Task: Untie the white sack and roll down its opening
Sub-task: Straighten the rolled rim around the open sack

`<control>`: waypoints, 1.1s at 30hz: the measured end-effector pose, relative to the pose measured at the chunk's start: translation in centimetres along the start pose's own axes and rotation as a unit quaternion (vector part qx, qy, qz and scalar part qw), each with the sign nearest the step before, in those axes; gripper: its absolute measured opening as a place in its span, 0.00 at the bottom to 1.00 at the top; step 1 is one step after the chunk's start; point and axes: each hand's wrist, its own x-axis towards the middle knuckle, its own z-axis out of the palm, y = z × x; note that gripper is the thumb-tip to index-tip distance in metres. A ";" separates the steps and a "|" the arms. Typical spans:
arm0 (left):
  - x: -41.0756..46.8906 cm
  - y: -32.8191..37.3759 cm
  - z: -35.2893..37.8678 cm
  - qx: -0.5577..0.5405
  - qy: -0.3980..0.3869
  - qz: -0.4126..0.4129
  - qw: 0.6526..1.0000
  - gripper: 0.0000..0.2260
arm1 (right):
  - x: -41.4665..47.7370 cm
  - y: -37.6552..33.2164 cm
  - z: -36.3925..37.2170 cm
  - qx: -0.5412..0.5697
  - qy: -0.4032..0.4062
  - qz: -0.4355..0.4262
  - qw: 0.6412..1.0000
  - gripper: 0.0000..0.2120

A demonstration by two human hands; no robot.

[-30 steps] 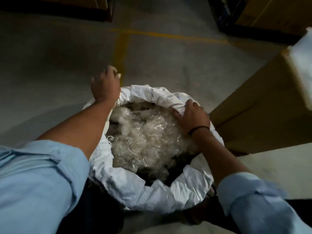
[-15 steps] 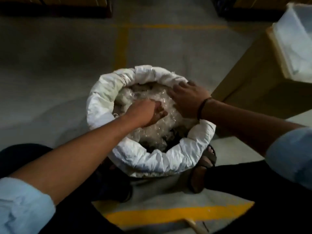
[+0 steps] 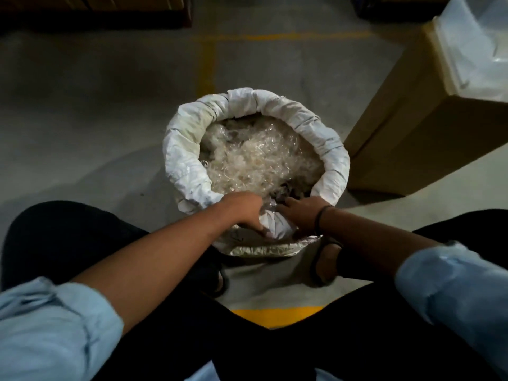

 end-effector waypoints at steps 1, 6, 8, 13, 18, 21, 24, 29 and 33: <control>0.1 -0.3 0.5 0.000 0.000 -0.005 1.000 0.33 | 0.1 -0.2 -0.1 -0.024 0.006 0.008 1.000 0.39; -1.4 -1.3 3.2 0.014 0.146 0.008 0.989 0.21 | 0.1 -1.0 -0.1 -0.091 0.202 0.008 0.975 0.18; -2.3 -1.8 3.9 0.017 0.215 0.031 0.976 0.14 | 0.7 -1.2 0.5 -0.125 0.269 -0.030 0.954 0.22; -3.9 -1.3 7.5 0.079 0.345 0.095 0.930 0.10 | 0.0 -3.7 -1.9 0.206 0.079 -0.081 0.972 0.49; -3.9 -3.8 4.7 0.050 0.165 0.060 0.983 0.28 | -0.1 -5.2 0.4 0.107 0.191 -0.003 0.976 0.22; -4.9 -7.5 3.5 0.112 0.125 -0.017 0.986 0.30 | -0.8 -5.7 2.5 -0.004 0.233 -0.033 0.972 0.17; -5.9 -9.0 3.7 0.164 0.186 -0.051 0.967 0.16 | -0.9 -6.0 1.3 0.041 0.215 -0.011 0.976 0.19; -6.9 -10.1 4.1 0.108 0.265 -0.086 0.954 0.13 | -0.8 -5.1 -0.4 0.136 0.120 -0.018 0.983 0.35; -7.2 -9.7 4.3 0.094 0.253 -0.138 0.953 0.19 | -1.3 -4.1 -1.0 0.134 0.068 -0.047 0.988 0.45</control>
